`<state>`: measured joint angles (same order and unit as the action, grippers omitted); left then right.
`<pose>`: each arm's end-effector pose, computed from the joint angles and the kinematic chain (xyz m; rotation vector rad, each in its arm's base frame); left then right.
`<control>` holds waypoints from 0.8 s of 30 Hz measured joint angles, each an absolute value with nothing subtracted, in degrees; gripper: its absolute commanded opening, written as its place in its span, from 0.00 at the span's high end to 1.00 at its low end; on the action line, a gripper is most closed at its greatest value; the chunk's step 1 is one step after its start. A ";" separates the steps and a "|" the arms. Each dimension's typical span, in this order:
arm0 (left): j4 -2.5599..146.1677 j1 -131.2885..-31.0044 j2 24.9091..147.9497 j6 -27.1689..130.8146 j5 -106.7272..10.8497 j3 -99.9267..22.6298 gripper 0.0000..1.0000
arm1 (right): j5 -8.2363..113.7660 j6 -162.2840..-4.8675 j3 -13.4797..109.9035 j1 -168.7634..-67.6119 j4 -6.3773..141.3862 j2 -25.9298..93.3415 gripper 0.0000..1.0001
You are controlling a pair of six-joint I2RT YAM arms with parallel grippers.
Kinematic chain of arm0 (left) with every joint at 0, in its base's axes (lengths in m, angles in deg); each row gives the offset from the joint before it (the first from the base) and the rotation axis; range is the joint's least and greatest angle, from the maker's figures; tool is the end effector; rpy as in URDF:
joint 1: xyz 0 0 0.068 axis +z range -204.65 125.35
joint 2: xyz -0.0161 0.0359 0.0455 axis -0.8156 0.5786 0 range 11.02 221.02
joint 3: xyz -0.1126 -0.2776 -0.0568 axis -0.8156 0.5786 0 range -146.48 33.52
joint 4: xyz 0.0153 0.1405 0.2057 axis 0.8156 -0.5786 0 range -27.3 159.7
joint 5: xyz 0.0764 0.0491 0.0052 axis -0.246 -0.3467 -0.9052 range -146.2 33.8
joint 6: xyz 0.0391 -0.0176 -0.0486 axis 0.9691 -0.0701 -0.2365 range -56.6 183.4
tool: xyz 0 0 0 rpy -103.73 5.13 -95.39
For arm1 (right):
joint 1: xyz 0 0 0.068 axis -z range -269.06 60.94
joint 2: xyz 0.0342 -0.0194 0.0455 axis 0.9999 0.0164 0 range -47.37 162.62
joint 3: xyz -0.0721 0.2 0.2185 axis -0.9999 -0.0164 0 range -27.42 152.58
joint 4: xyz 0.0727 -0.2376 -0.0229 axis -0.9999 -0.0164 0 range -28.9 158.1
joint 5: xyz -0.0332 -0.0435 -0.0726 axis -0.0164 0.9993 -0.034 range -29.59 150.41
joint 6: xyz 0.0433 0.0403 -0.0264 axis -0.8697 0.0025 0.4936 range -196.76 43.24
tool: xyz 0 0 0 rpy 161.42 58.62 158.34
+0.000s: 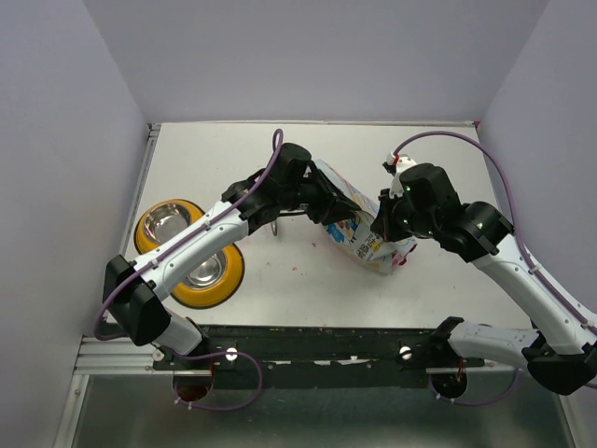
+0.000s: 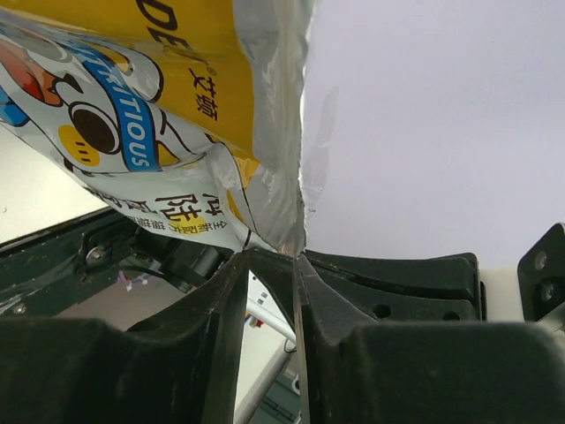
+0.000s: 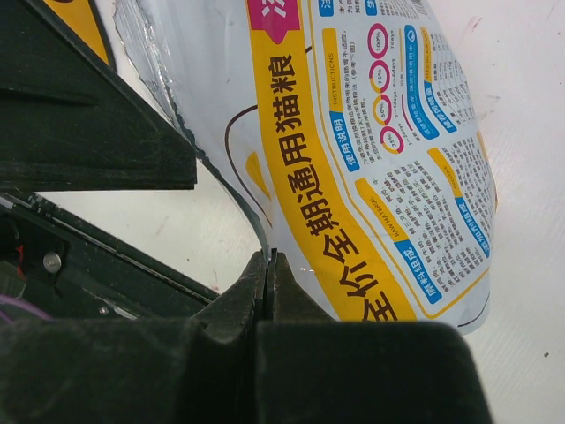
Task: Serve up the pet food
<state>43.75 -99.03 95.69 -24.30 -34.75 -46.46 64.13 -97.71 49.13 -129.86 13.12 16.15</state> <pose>0.2251 -0.2461 0.3884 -0.6987 2.5197 -1.5542 0.1482 0.1234 0.4069 -0.3712 2.3190 0.4715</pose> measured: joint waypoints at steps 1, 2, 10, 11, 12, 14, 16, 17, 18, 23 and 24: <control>43.88 -99.03 95.75 -24.41 -34.75 -46.46 0.67 | 64.13 -97.71 49.13 -129.86 13.12 16.15 0.99; 43.94 -99.03 95.82 -24.56 -34.73 -46.46 0.67 | 64.13 -97.71 49.13 -129.86 13.12 16.15 1.00; 44.47 -99.03 96.54 -24.82 -34.68 -46.46 0.74 | 64.15 -97.73 49.13 -129.86 13.10 16.15 0.99; 44.60 -99.03 96.54 -24.93 -34.68 -46.46 0.75 | 64.15 -97.71 49.13 -129.86 13.10 16.15 0.99; 44.75 -99.03 96.54 -25.00 -34.68 -46.46 0.76 | 64.15 -97.71 49.13 -129.86 13.10 16.15 0.99; 44.84 -99.03 96.54 -25.04 -34.68 -46.46 0.76 | 64.15 -97.71 49.13 -129.83 13.10 16.15 0.99; 44.93 -99.03 96.54 -25.06 -34.66 -46.44 0.77 | 64.13 -97.73 49.13 -129.83 13.10 16.15 0.99; 44.99 -99.03 96.54 -25.09 -34.66 -46.44 0.76 | 64.13 -97.73 49.13 -129.83 13.10 16.15 0.99; 45.06 -99.03 96.54 -25.15 -34.68 -46.42 0.76 | 64.13 -97.73 49.13 -129.83 13.10 16.15 0.99; 45.17 -99.03 96.52 -25.13 -34.68 -46.27 0.73 | 64.13 -97.73 49.13 -129.83 13.10 16.15 0.99; 45.19 -99.03 96.49 -25.13 -34.68 -46.12 0.71 | 64.13 -97.73 49.13 -129.83 13.10 16.15 0.99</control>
<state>45.19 -99.03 96.49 -25.13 -34.68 -46.12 64.13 -97.73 49.13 -129.83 13.10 16.15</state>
